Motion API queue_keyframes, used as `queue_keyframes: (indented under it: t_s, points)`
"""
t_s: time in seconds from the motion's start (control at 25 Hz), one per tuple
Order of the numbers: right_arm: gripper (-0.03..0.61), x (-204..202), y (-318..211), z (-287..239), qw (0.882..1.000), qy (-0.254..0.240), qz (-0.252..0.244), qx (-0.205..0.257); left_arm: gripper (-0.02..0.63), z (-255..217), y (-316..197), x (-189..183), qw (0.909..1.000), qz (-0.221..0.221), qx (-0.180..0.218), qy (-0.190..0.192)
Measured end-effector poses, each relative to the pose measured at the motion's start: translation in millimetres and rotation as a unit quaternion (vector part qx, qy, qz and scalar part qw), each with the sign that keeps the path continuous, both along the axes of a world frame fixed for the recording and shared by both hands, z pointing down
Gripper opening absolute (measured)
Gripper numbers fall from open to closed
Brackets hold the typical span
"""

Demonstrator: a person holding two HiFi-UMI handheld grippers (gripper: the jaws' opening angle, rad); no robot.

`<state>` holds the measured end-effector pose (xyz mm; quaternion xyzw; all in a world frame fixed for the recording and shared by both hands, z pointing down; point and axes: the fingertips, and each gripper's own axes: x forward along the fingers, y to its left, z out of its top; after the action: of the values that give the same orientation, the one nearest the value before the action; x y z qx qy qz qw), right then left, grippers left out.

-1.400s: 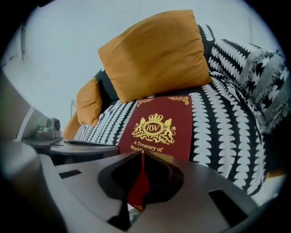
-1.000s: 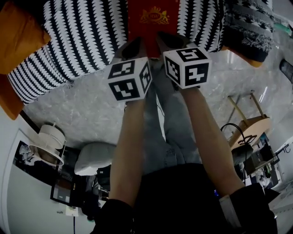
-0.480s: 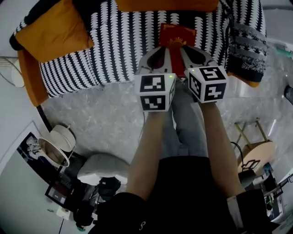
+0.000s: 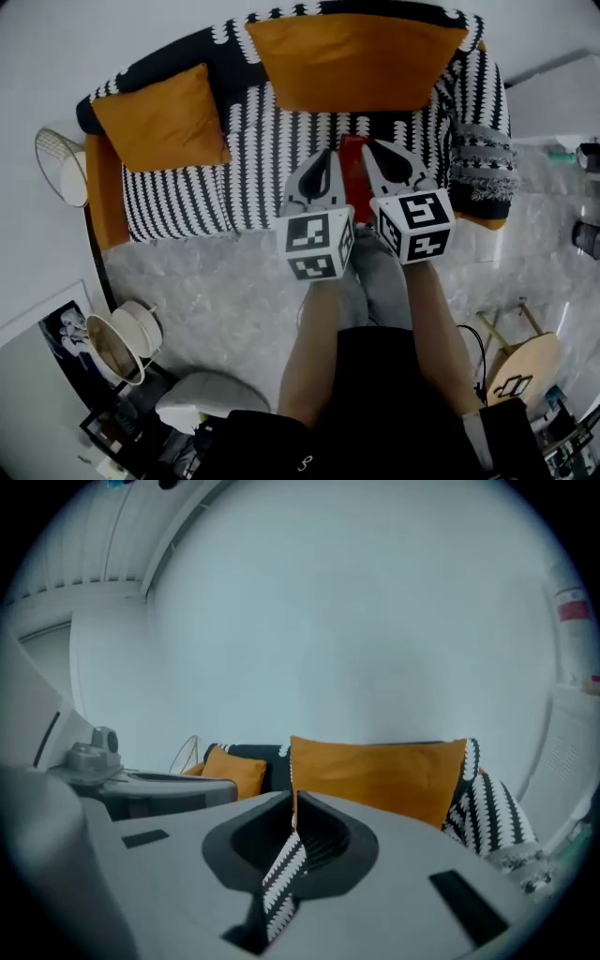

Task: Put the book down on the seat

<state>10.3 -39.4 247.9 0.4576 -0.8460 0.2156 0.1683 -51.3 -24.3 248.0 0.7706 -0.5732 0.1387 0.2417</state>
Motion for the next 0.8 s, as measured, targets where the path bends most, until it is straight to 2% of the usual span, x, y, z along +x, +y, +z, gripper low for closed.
queue_keyframes:
  t_s: [0.2, 0.48, 0.6, 0.8]
  points:
    - [0.018, 1, -10, -75, 0.997, -0.042, 0.007, 0.069, 0.012, -64, -14, 6, 0.998, 0.003, 0.062, -0.006]
    - [0.011, 6, -21, -158, 0.986, -0.054, -0.003, 0.161, 0.012, -145, -34, 10, 0.9901, -0.003, 0.139, -0.019]
    - [0.011, 12, -32, -201, 0.977, -0.052, -0.004, 0.205, 0.012, -189, -45, 14, 0.9826, -0.005, 0.185, -0.016]
    - [0.011, 15, -44, -266, 0.963, -0.043, -0.006, 0.266, 0.012, -263, -57, 16, 0.9653, -0.01, 0.259, -0.028]
